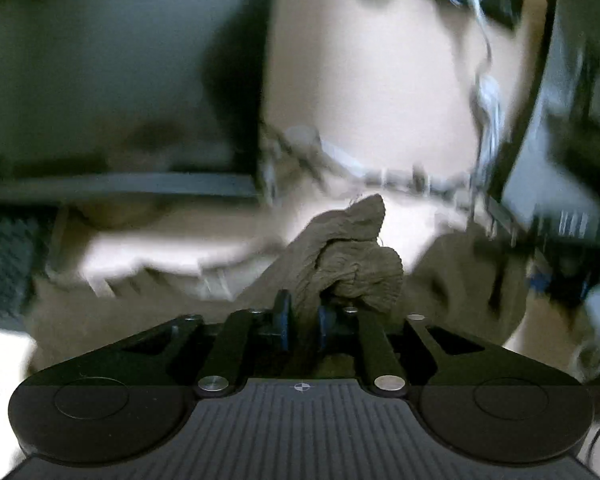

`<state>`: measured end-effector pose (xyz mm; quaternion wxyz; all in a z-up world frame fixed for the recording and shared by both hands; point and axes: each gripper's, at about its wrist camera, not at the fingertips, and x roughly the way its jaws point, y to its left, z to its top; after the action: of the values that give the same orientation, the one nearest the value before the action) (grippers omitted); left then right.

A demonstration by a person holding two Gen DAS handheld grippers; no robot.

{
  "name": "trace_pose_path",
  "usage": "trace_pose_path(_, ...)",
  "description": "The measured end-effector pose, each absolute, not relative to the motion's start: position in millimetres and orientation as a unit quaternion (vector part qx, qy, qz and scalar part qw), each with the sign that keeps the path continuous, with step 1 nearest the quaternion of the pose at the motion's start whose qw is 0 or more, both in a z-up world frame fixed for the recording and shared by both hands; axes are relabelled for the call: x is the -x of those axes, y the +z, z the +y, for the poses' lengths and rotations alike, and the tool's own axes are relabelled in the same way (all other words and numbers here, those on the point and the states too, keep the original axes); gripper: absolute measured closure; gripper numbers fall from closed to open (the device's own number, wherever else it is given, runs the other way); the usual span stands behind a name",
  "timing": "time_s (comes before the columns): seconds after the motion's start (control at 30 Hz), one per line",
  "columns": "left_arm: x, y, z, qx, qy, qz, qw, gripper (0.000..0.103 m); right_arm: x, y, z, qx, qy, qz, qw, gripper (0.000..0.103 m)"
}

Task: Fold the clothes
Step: 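Carry the held sleeve across the dress body and open the right tool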

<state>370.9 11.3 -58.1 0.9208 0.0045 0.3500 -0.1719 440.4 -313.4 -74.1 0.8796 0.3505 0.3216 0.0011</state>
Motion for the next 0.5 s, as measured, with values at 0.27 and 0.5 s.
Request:
trace_pose_path(0.27, -353, -68, 22, 0.037, -0.234, 0.38, 0.894, 0.016, -453, -82, -313, -0.374, -0.005, 0.316, 0.872, 0.036)
trace_pose_path(0.5, -313, -39, 83, 0.091, -0.217, 0.39, 0.89, 0.008, -471, -87, -322, -0.426, 0.003, 0.291, 0.856, 0.066)
